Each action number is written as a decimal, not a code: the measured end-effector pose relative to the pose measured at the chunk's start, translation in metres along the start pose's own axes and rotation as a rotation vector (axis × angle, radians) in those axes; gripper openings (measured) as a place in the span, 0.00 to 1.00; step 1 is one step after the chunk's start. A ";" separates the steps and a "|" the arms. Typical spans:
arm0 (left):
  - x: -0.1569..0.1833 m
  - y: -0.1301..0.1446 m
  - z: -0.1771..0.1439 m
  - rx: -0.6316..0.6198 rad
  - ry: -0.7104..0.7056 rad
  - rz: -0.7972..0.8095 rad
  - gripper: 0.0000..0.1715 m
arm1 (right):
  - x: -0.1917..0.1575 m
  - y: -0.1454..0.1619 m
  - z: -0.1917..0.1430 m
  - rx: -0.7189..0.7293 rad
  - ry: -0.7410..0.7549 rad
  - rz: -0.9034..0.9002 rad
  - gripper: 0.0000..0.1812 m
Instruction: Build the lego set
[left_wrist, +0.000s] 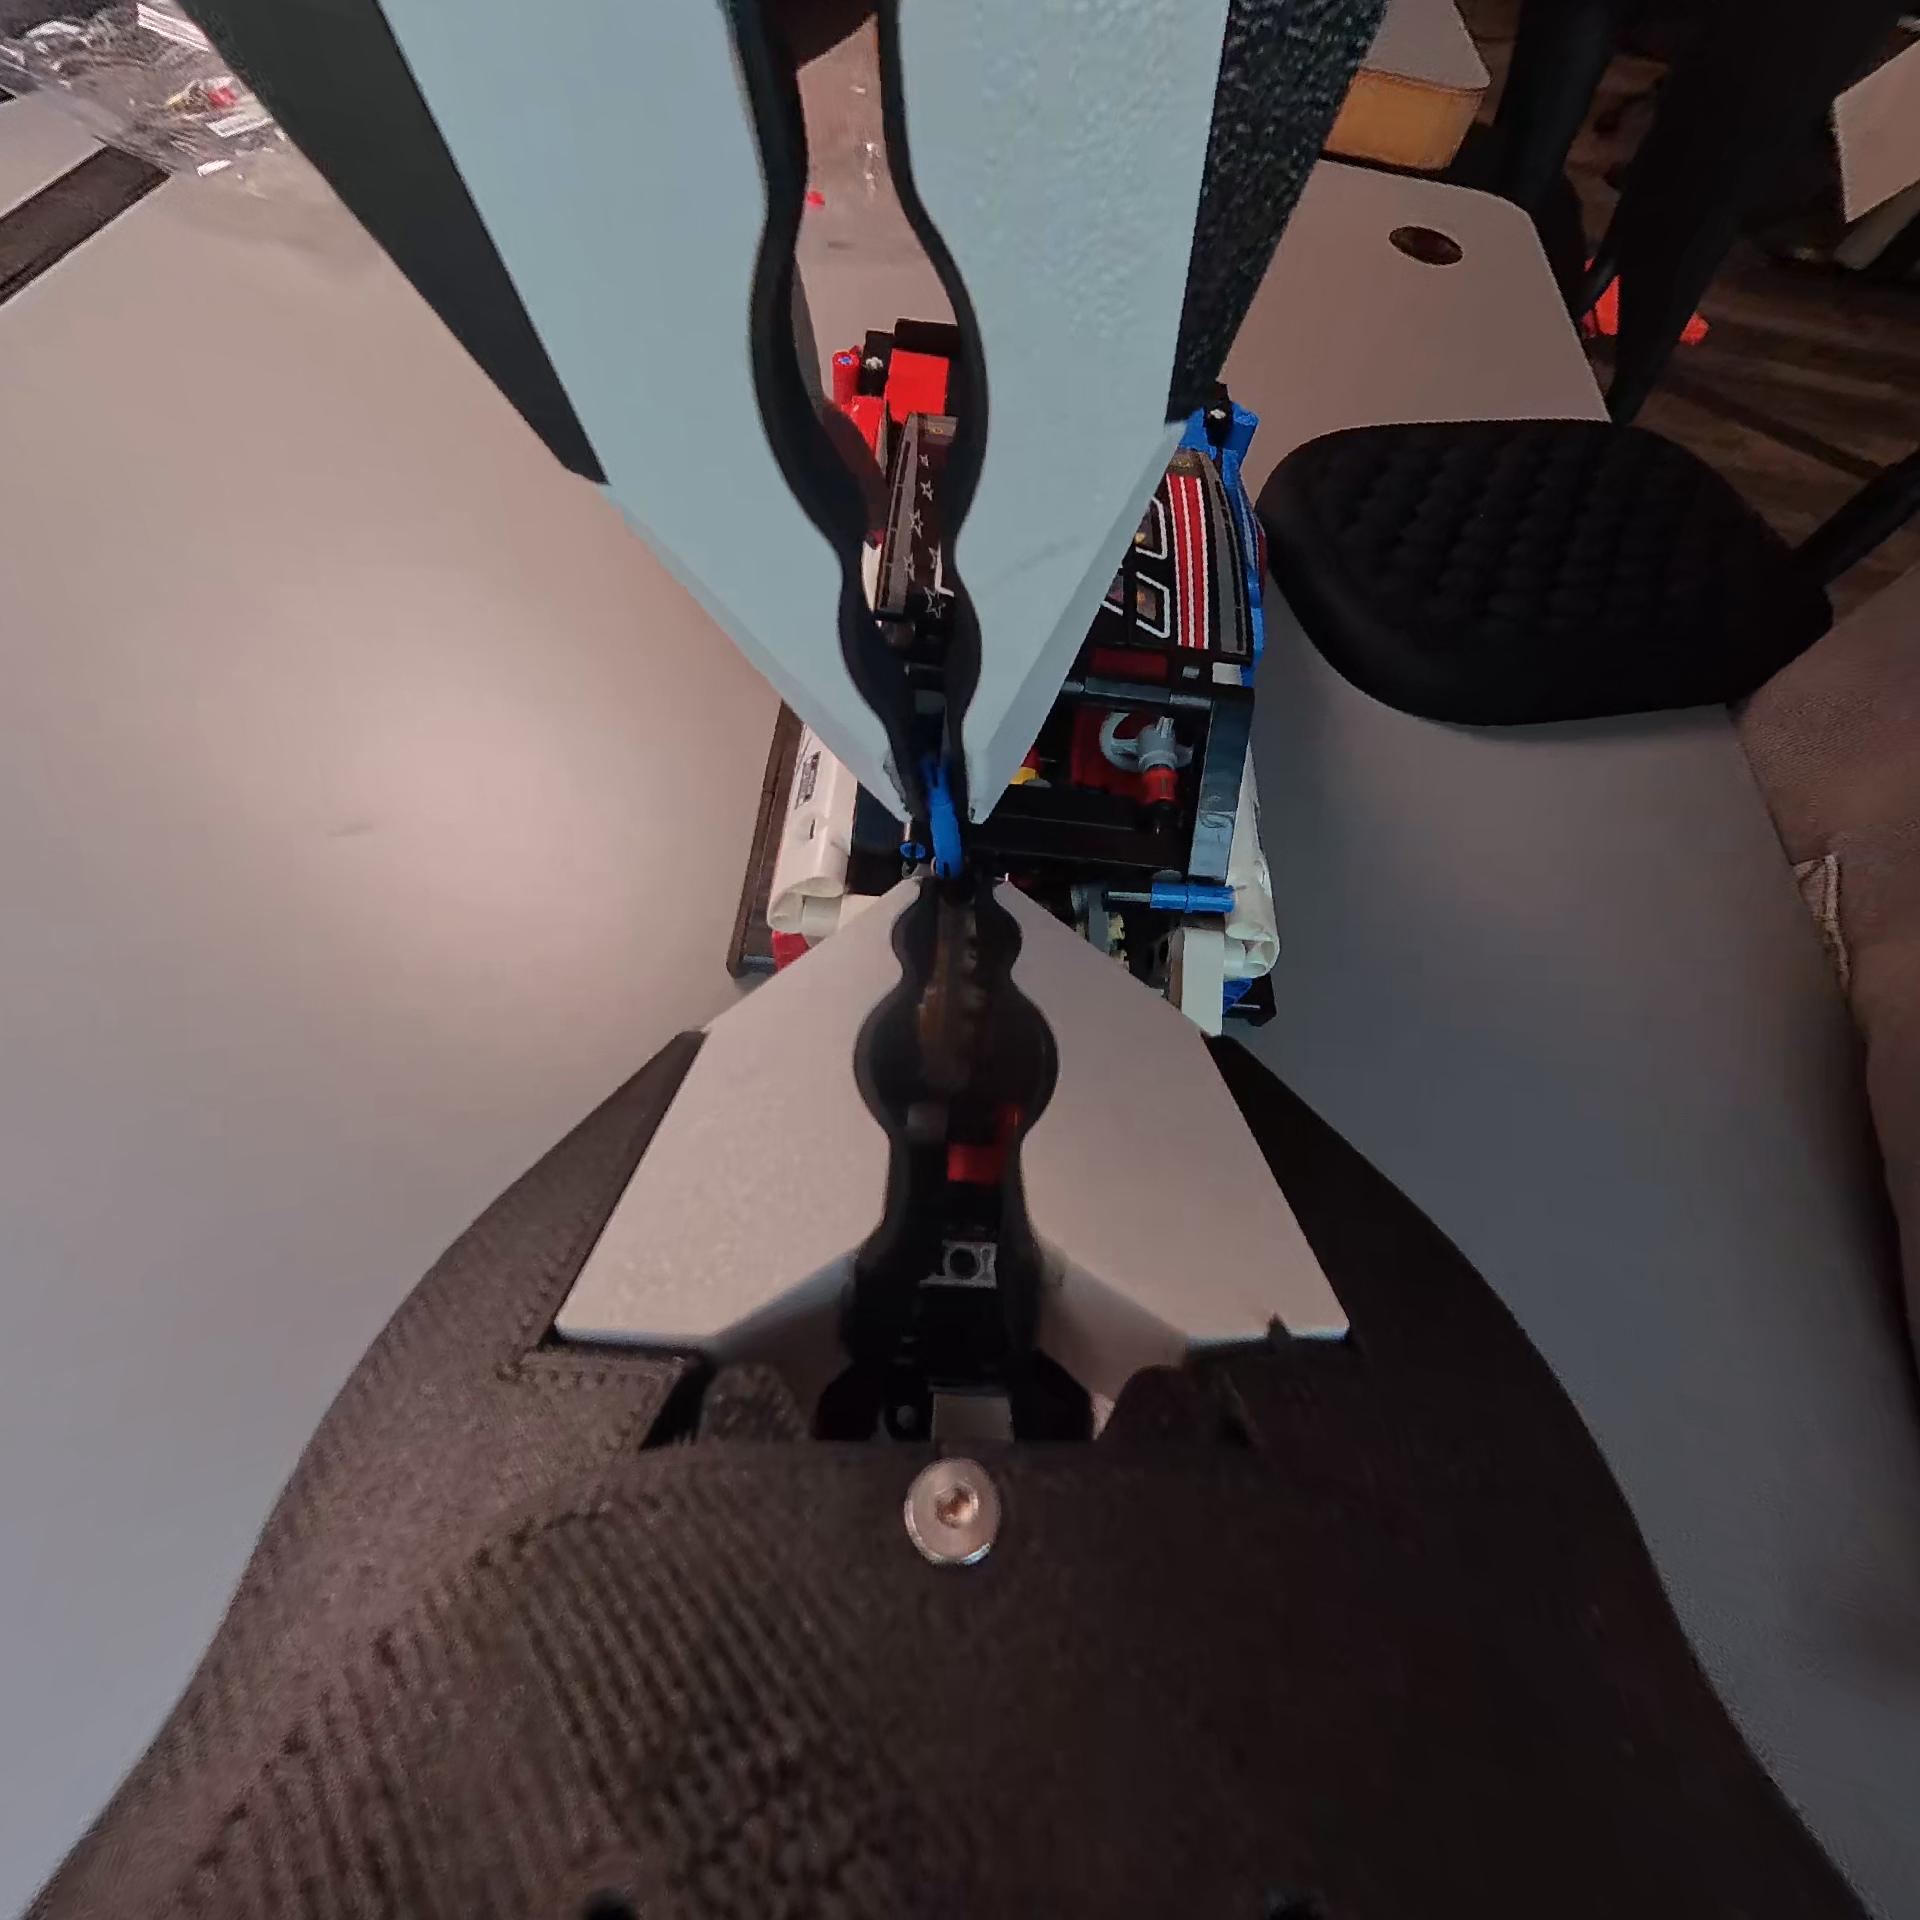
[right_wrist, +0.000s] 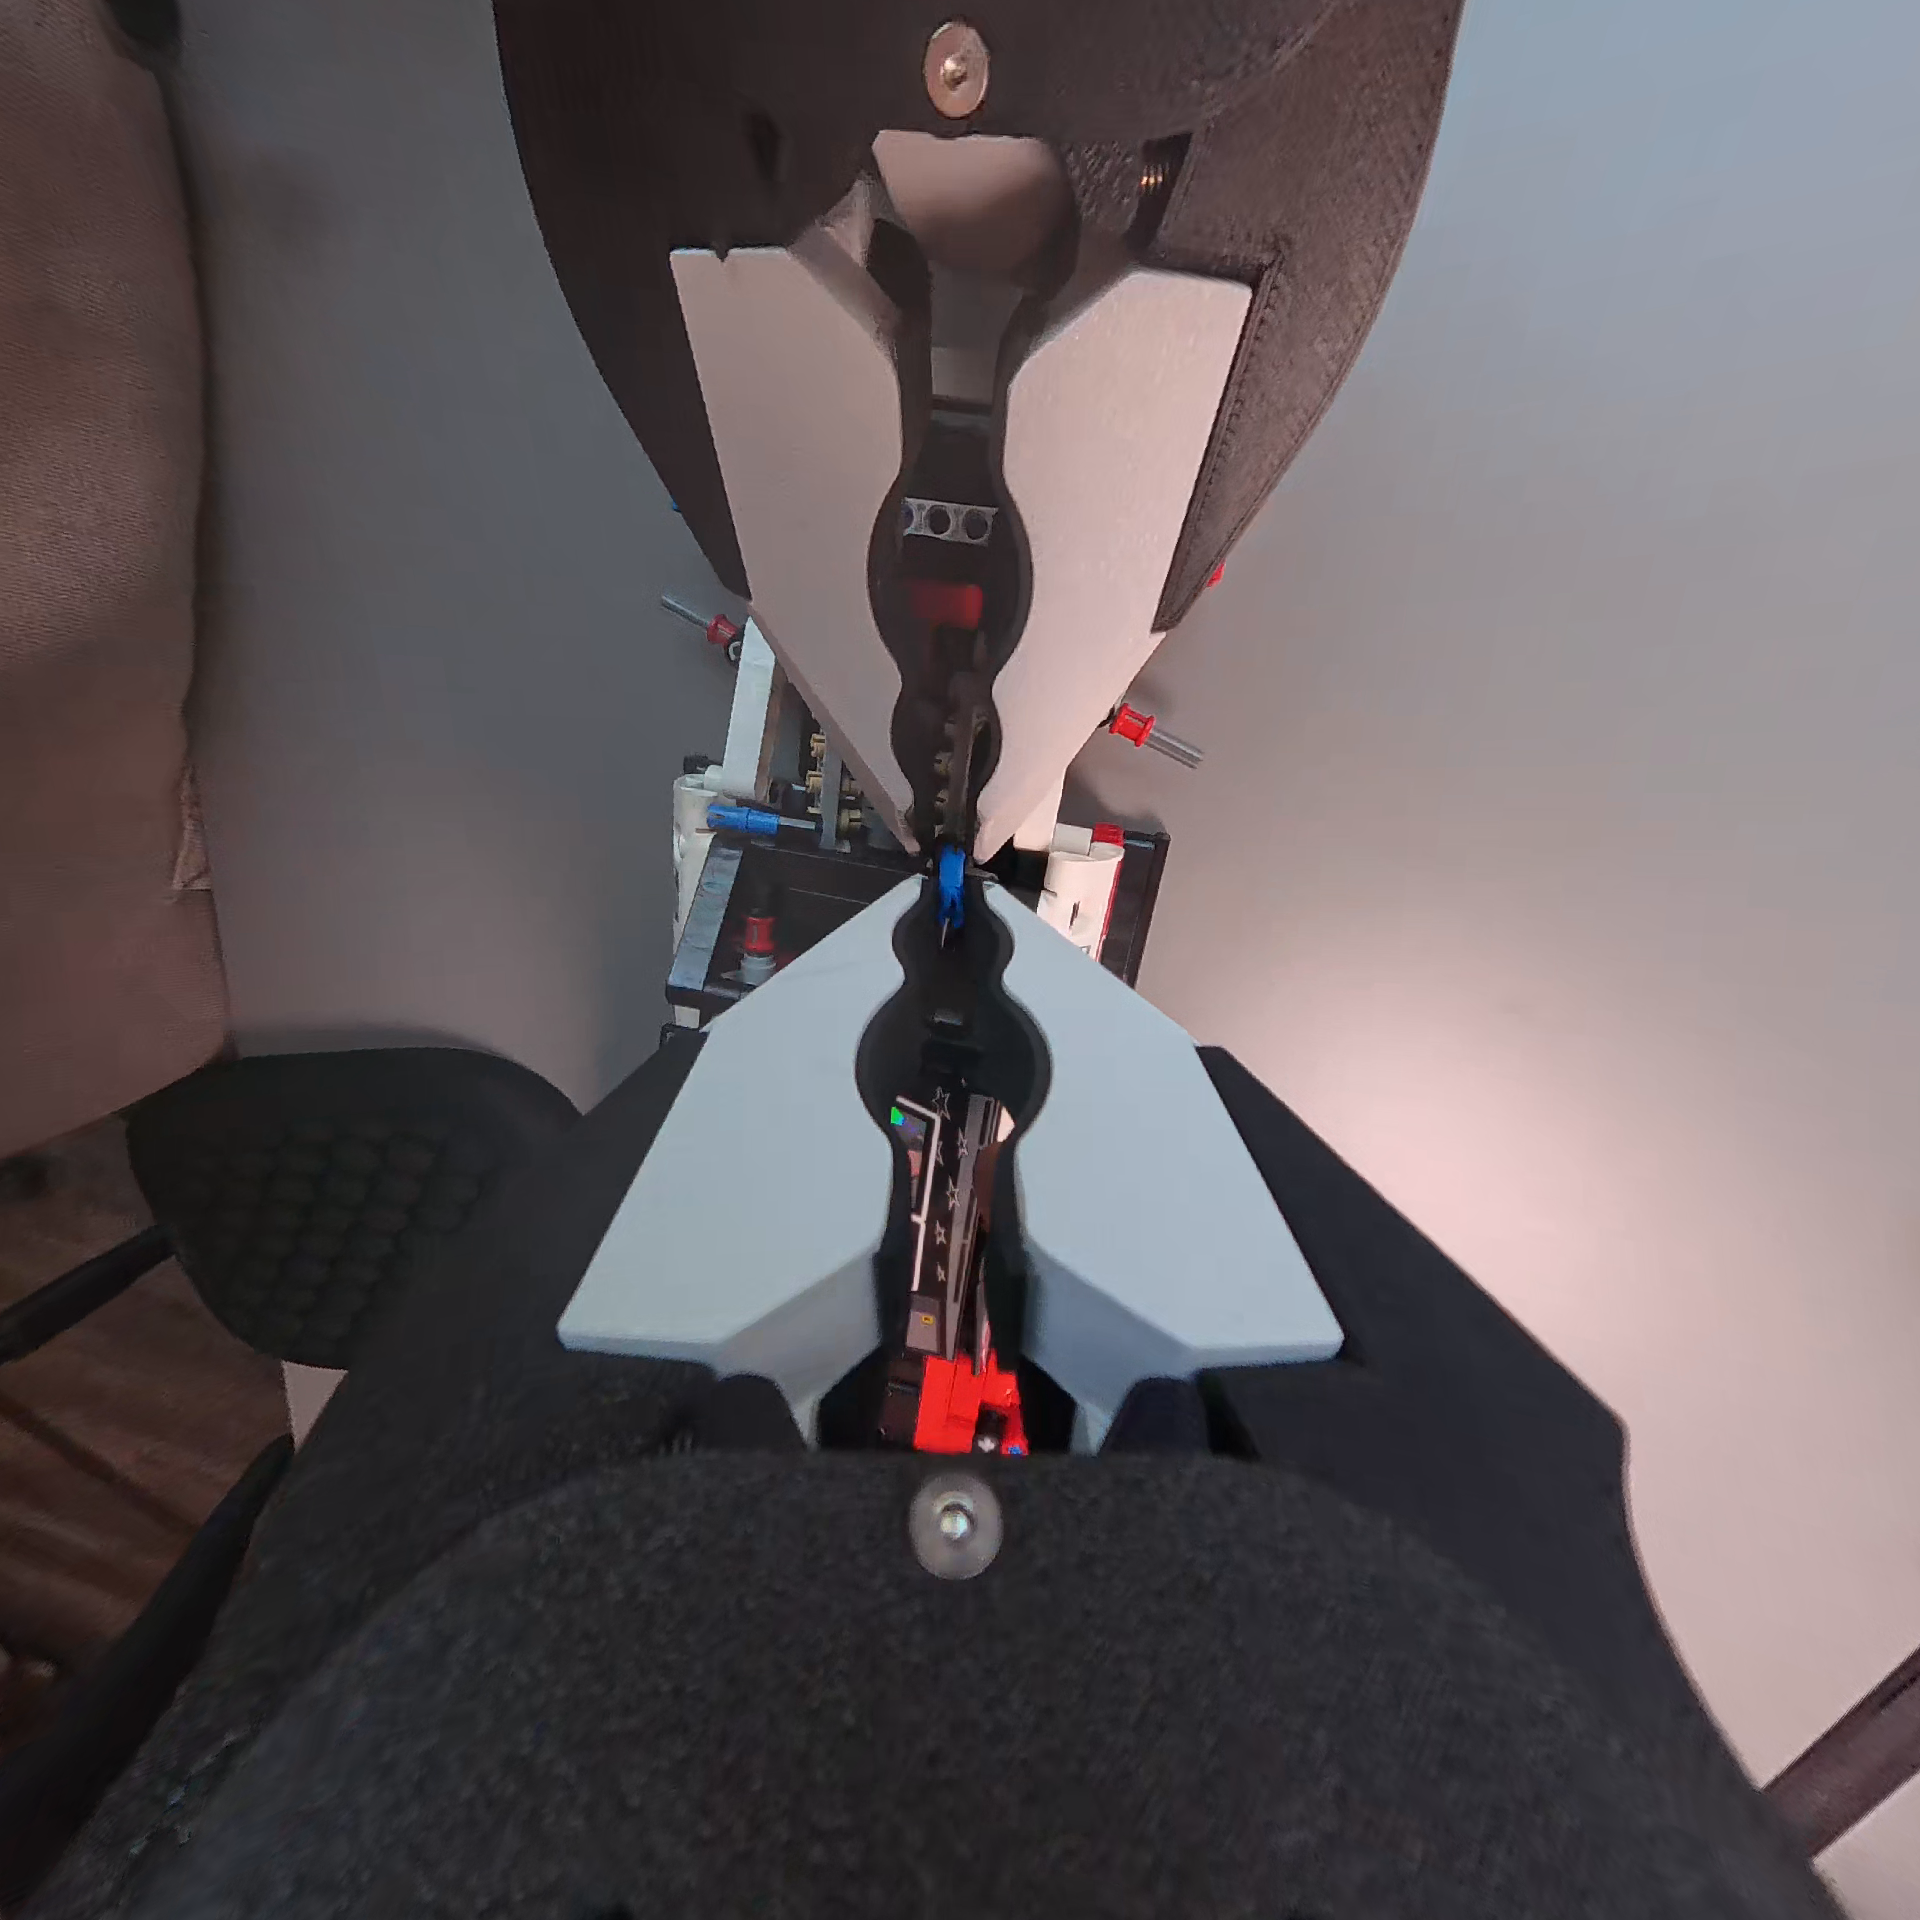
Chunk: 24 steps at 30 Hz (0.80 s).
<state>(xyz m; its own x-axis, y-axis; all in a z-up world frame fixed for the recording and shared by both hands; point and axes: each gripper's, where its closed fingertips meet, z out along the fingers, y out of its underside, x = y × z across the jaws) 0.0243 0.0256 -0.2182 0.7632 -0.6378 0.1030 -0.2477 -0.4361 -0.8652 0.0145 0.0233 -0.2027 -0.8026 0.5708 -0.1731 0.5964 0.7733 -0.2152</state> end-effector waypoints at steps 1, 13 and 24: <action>0.000 0.000 0.000 0.002 -0.005 0.004 0.03 | 0.000 0.000 0.000 -0.008 0.000 0.004 0.01; 0.001 -0.003 0.002 0.021 -0.009 -0.046 0.06 | -0.001 0.003 0.000 -0.069 -0.011 0.122 0.01; 0.001 -0.003 0.006 0.011 -0.022 -0.079 0.03 | -0.001 0.006 0.000 -0.128 -0.040 0.140 0.01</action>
<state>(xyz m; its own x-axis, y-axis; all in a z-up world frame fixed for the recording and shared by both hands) 0.0292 0.0299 -0.2182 0.7934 -0.5872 0.1604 -0.1796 -0.4776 -0.8600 0.0188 0.0268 -0.2039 -0.7095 0.6657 -0.2311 0.6937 0.7175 -0.0632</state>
